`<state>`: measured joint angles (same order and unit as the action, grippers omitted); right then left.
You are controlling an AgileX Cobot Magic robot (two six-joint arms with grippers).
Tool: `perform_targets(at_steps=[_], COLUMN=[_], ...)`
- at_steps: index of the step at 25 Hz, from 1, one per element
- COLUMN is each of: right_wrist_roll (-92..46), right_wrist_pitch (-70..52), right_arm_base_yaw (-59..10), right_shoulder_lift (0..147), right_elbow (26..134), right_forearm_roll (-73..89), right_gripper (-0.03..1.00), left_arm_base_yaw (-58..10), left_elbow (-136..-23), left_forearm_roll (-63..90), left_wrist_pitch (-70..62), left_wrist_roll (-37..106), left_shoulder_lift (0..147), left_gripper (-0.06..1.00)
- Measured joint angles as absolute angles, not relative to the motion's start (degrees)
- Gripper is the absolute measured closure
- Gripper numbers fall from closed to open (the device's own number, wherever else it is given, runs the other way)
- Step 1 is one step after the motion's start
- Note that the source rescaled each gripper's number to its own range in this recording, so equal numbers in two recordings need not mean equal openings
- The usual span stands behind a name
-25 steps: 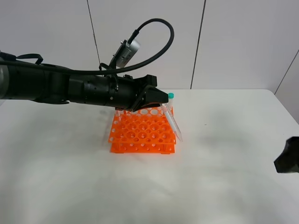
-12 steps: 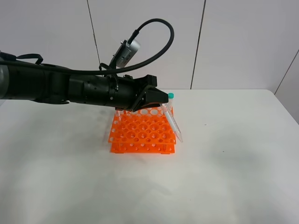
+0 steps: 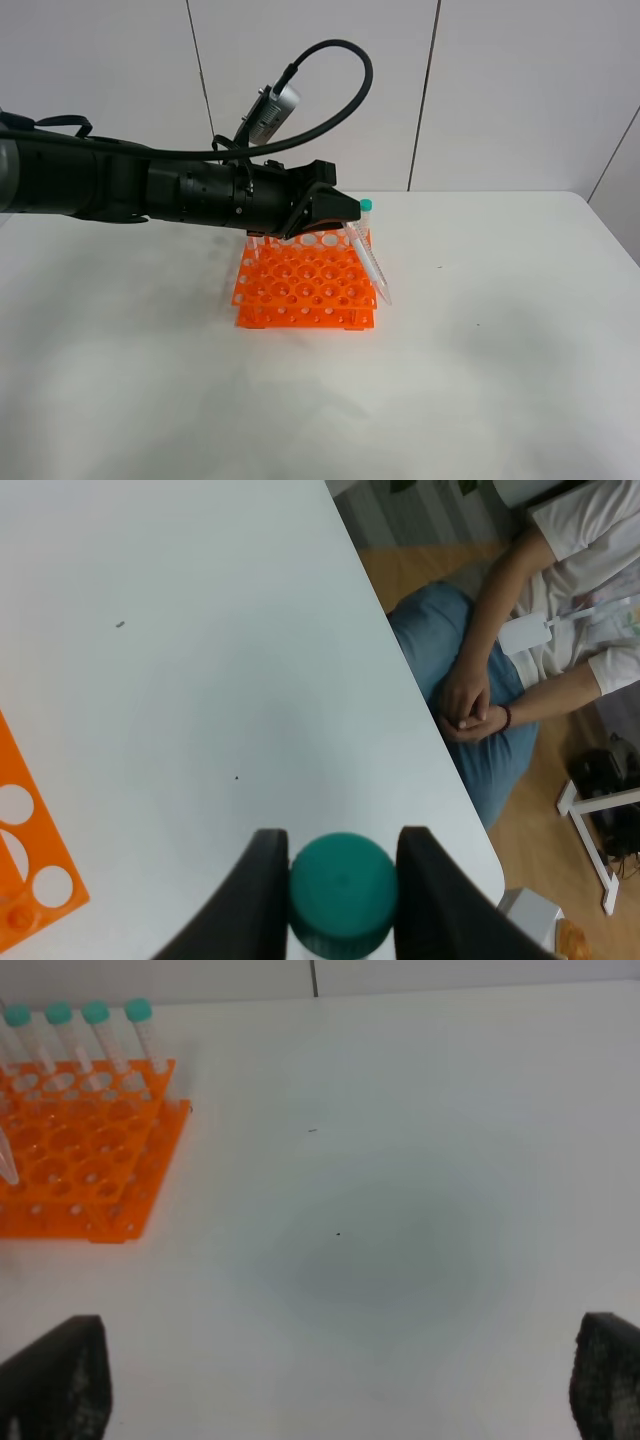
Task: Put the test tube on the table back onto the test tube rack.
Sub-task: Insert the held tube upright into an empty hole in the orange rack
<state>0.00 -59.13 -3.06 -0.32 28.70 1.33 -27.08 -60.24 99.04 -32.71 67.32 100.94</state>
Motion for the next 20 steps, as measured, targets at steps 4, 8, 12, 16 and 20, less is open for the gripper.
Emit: perform_targets(at_steps=[4,8,12,16,20], right_wrist_roll=[0.0,0.0,0.0,0.0,0.0], right_wrist_pitch=[-59.13,-59.13,-59.13,-59.13,-59.13], right_arm_base_yaw=[-3.06,-3.06,-3.06,-3.06,-3.06], right_shoulder_lift=[-0.32,-0.32,-0.32,-0.32,-0.32], right_elbow=[28.7,28.7,28.7,28.7,28.7], right_forearm_roll=[1.33,1.38,1.38,1.38,1.38], right_gripper=[-0.03,-0.03,-0.03,-0.03,-0.03], left_arm_base_yaw=[-27.08,-27.08,-27.08,-27.08,-27.08], left_elbow=[-60.24,-60.24,-60.24,-60.24,-60.24], left_forearm_roll=[99.04,99.04,99.04,99.04,99.04], left_wrist_pitch=[-32.71,-32.54,-32.1,-31.53,-30.32], left_wrist_roll=[67.32,67.32,67.32,67.32,67.32], left_shoulder_lift=[100.94,100.94,100.94,100.94,100.94], left_gripper=[0.94,0.94,0.94,0.94,0.94])
